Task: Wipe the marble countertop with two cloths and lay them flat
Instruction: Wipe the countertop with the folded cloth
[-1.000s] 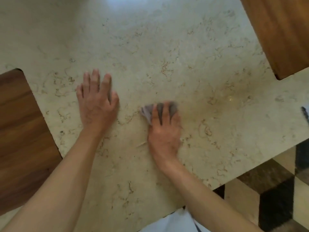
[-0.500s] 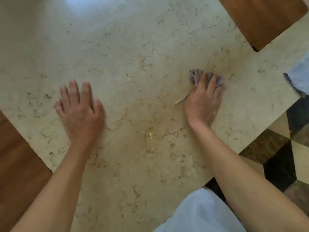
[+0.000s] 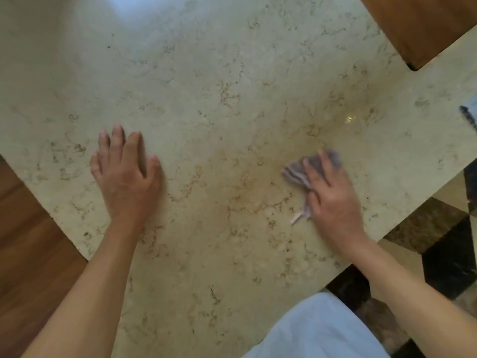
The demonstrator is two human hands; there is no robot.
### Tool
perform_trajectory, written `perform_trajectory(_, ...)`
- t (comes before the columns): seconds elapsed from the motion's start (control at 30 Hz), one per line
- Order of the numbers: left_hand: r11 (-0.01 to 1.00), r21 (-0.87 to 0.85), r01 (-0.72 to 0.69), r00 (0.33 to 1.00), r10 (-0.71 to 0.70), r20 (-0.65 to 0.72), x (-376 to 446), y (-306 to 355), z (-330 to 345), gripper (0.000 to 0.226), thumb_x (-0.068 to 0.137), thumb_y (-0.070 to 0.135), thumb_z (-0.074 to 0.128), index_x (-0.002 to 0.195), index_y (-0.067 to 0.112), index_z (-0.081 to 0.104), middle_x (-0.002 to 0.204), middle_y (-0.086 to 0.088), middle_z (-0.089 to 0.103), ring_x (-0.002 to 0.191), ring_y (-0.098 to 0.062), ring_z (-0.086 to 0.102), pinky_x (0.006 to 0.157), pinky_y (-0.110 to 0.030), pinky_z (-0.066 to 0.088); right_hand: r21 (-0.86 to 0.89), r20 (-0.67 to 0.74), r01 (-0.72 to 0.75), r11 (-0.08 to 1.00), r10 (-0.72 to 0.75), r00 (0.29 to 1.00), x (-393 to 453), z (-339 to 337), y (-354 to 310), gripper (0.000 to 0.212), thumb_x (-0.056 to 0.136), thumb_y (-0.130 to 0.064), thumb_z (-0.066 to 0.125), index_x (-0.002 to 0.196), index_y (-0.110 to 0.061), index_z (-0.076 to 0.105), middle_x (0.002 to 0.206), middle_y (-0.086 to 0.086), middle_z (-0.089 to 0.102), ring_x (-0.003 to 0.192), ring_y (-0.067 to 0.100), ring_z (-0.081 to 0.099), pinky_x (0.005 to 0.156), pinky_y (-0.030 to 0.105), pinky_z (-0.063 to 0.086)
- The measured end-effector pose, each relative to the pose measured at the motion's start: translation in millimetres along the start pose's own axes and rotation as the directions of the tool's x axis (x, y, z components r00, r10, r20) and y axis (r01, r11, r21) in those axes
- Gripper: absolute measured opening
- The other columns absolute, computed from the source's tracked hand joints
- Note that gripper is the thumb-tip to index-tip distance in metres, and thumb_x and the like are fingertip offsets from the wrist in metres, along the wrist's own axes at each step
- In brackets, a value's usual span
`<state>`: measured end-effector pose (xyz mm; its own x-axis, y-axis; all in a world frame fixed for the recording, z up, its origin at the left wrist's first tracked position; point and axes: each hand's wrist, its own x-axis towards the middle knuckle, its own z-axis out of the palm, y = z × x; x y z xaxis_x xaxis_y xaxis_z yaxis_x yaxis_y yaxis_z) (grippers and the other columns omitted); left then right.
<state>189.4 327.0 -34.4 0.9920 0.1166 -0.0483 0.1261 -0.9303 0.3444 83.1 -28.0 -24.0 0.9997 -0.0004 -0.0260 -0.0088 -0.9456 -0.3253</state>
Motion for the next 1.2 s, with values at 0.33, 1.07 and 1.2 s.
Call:
perform_trajectory(0.33, 0.999, -0.048, 0.013, 0.997, -0.016, -0.071, 2, 6, 2, 0.049, 0.102, 0.035, 0.033, 0.146, 0.017, 0.043, 0.162, -0.009, 0.034, 0.154, -0.028, 0.020, 0.121, -0.052, 0.012, -0.083, -0.145, -0.064, 0.994, 0.052, 0.988, 178, 36, -95, 0.052, 0.103, -0.035, 0.036, 0.150, -0.016, 0.045, 0.159, 0.013, 0.040, 0.149, 0.038, 0.031, 0.120, 0.050, 0.028)
perform_trajectory(1.07, 0.922, -0.384, 0.052, 0.973, -0.133, -0.187, 0, -6, 1, 0.056, 0.102, 0.032, 0.040, 0.154, 0.015, 0.031, 0.160, -0.012, 0.035, 0.150, -0.027, 0.030, 0.120, -0.055, 0.028, 0.121, 0.162, 0.705, 0.699, -0.715, 0.681, 83, 55, -130, 0.042, 0.102, -0.013, 0.049, 0.142, -0.021, 0.057, 0.158, 0.007, 0.044, 0.148, 0.035, 0.035, 0.118, 0.050, 0.034)
perform_trajectory(1.2, 0.970, -0.240, 0.033, 0.981, -0.077, -0.176, 1, -6, 3, 0.049, 0.097, 0.031, 0.044, 0.137, 0.004, 0.056, 0.153, -0.016, 0.046, 0.146, -0.032, 0.036, 0.121, -0.051, 0.024, 0.058, 0.159, 0.618, 0.784, -0.618, 0.770, 59, 8, -9, 0.036, 0.103, -0.019, 0.050, 0.136, -0.015, 0.063, 0.154, 0.013, 0.046, 0.147, 0.036, 0.038, 0.113, 0.055, 0.040)
